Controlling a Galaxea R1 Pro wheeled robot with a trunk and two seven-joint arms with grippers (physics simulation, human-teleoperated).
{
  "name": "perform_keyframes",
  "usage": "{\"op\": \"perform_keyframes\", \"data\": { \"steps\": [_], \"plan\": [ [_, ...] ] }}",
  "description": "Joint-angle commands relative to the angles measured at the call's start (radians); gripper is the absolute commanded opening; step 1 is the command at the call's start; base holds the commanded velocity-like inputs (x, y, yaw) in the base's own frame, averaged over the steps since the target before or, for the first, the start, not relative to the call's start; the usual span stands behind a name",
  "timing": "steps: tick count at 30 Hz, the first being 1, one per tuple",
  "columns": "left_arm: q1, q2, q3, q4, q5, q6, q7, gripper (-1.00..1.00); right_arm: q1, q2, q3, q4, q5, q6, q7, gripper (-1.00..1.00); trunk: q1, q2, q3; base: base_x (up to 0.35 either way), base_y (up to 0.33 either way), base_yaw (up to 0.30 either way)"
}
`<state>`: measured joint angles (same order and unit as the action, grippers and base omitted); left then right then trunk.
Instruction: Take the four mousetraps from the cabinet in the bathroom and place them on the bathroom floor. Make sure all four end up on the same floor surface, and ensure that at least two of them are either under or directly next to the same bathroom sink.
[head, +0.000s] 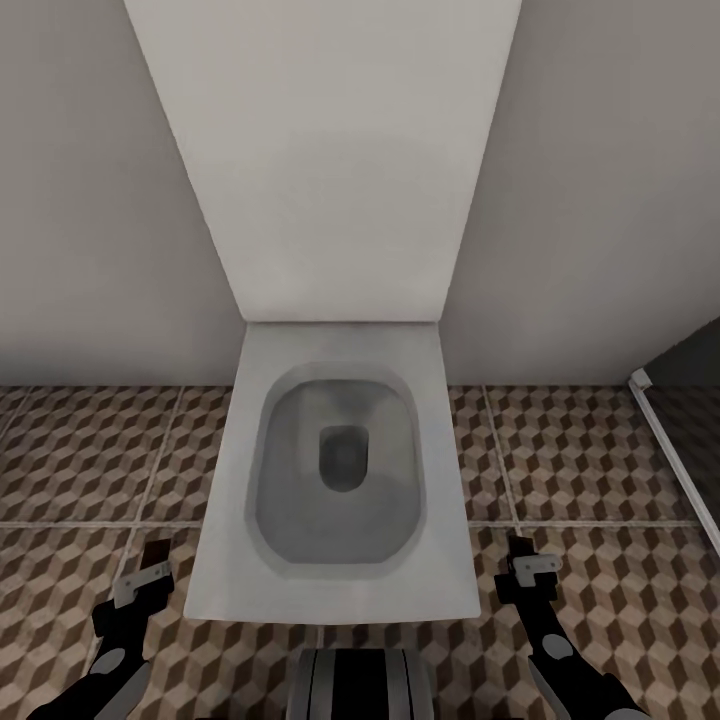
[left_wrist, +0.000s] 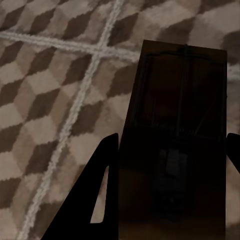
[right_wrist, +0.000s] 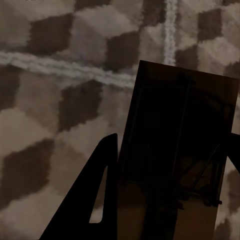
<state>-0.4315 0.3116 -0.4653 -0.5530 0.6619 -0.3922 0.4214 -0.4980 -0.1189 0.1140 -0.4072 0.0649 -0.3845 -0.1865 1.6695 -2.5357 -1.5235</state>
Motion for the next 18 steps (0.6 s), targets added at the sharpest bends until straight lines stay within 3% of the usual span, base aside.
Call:
{"op": "perform_keyframes", "data": {
  "steps": [1,18],
  "plan": [
    [-0.001,0.001,-0.009,-0.001,0.004,-0.003,0.011,-1.00,-0.001,-0.001,0.006,0.001,0.005,0.000,-0.007,-1.00,0.000,0.000,-0.001,0.000,0.000,0.000],
    [-0.001,0.003,-0.009,-0.001,0.004,-0.002,0.011,-1.00,0.000,-0.001,0.007,0.001,0.005,-0.002,-0.007,-1.00,0.000,0.000,-0.001,0.000,0.000,0.000]
  ]
}}
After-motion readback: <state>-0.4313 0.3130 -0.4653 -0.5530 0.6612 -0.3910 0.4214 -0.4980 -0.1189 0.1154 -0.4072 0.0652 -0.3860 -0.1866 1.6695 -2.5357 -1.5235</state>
